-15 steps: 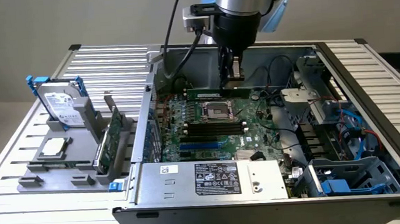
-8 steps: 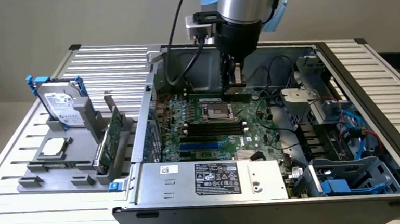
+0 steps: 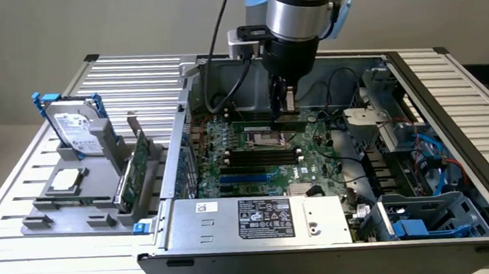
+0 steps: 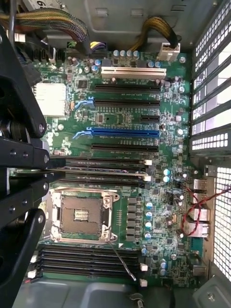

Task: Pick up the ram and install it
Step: 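Insert the ram into the slot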

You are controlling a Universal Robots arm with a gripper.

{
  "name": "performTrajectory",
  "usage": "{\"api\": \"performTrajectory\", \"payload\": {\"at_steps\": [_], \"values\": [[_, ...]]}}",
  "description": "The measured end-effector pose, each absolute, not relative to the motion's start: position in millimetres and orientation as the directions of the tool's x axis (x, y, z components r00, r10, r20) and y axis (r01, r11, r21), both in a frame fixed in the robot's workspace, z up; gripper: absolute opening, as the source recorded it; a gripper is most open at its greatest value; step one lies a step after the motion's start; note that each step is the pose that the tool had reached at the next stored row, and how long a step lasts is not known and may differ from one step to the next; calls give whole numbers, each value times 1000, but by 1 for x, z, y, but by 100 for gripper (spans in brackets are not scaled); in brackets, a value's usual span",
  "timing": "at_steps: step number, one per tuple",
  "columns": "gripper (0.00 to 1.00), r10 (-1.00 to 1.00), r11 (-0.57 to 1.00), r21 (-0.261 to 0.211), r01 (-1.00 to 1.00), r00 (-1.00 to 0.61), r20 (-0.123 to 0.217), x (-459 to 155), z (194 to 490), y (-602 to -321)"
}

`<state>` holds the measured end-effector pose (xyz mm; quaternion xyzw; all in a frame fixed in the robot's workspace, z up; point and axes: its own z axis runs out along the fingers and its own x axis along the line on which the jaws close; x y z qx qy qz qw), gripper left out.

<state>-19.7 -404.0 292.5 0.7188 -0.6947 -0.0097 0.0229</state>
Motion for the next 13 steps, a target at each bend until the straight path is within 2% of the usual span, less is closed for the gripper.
{"api": "performTrajectory", "payload": {"at_steps": [13], "values": [[14, -999, -34, 46, -998, 34, 18, -20, 269, -411]]}}
